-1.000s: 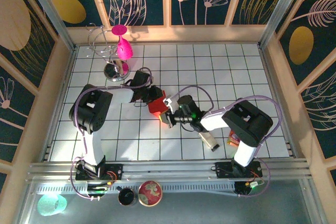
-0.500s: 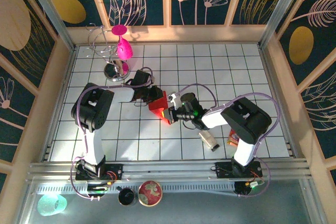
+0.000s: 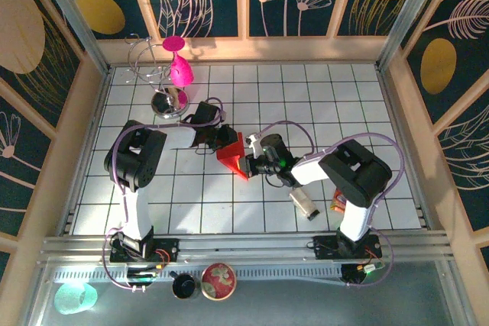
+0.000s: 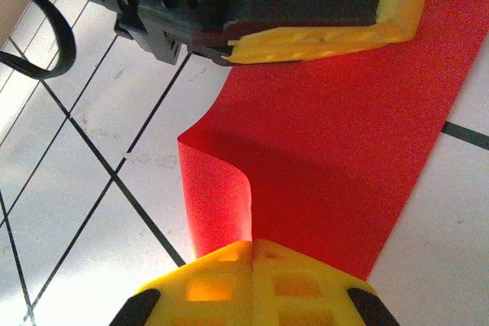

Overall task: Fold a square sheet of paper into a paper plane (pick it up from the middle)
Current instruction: Third fold the triangle at the center of the table.

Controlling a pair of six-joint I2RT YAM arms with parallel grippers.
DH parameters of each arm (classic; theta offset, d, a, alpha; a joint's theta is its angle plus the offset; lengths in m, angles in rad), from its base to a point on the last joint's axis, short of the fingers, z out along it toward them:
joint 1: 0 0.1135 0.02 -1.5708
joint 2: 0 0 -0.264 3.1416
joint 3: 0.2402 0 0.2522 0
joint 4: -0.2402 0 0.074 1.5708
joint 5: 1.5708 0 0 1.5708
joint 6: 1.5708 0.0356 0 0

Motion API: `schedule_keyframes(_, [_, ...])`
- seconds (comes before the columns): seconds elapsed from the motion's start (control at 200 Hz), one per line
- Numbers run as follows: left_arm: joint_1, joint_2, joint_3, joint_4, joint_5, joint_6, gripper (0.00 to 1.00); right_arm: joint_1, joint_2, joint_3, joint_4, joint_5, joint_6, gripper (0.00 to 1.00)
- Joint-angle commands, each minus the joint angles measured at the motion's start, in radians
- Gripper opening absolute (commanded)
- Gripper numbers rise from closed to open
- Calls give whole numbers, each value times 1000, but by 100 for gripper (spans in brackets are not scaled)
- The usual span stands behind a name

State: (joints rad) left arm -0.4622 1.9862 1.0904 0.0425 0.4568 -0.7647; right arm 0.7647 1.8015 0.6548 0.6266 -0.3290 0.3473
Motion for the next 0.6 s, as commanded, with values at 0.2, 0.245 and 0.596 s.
schedule_keyframes(0.2, [-6,36,0,-53,9,17,16,-8,27,29,-33,41,2,0])
schedule_keyframes(0.245, [-6,36,0,-53,8,19,16,-9,31,29,-33,39,2,0])
schedule_keyframes(0.596, [-5,37,-6,-53,10,20,14,-9,44,35,-48,54,2,0])
